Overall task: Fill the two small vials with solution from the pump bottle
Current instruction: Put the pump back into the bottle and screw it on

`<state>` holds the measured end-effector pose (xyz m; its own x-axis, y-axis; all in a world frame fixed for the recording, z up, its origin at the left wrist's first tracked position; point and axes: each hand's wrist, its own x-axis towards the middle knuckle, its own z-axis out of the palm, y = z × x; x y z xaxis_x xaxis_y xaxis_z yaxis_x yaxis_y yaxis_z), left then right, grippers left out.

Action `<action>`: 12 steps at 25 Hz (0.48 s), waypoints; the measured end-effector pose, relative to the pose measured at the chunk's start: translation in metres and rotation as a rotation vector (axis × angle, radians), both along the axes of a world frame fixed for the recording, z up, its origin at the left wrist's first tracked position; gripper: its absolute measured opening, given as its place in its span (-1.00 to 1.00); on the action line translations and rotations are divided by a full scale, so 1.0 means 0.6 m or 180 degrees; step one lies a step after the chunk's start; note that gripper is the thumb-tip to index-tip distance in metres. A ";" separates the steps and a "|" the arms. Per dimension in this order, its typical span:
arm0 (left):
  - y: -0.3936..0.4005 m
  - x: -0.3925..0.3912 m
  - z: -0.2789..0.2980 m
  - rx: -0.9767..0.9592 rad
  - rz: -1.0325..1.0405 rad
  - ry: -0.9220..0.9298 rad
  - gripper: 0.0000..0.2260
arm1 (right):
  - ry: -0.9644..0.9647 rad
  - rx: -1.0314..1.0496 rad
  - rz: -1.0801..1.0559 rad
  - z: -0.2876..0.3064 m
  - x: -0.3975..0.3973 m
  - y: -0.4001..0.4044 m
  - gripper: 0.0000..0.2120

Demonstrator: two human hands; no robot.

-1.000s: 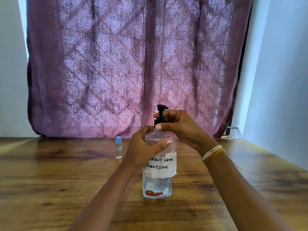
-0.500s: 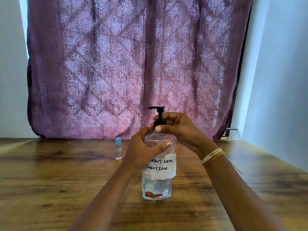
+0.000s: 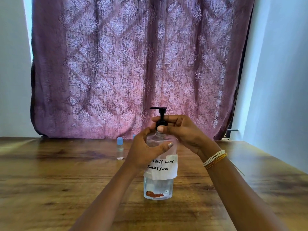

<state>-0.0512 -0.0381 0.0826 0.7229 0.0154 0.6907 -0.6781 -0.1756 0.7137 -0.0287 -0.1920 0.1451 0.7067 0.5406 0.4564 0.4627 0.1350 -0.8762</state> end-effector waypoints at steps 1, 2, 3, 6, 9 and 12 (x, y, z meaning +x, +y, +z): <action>0.000 -0.001 -0.001 0.0014 0.0024 -0.0010 -0.64 | 0.0009 0.0009 -0.0145 0.000 -0.003 0.003 -0.67; -0.001 -0.003 0.000 0.0041 0.0064 -0.0030 -0.66 | 0.0005 0.0007 -0.0307 0.001 -0.006 0.006 -0.69; -0.003 -0.005 0.001 0.0076 0.0116 -0.0051 -0.66 | -0.0012 0.0004 -0.0477 0.001 -0.011 0.009 -0.71; -0.006 -0.006 -0.002 0.0065 0.0193 -0.0047 -0.67 | -0.0113 0.0036 -0.0917 -0.002 -0.022 0.020 -0.73; -0.004 -0.003 -0.001 0.0106 0.0187 -0.0034 -0.66 | -0.0151 0.0164 -0.1166 -0.009 -0.034 0.027 -0.73; 0.000 -0.014 0.004 0.0110 0.0062 0.0179 -0.67 | 0.0031 0.0194 -0.0767 -0.025 -0.040 0.014 -0.50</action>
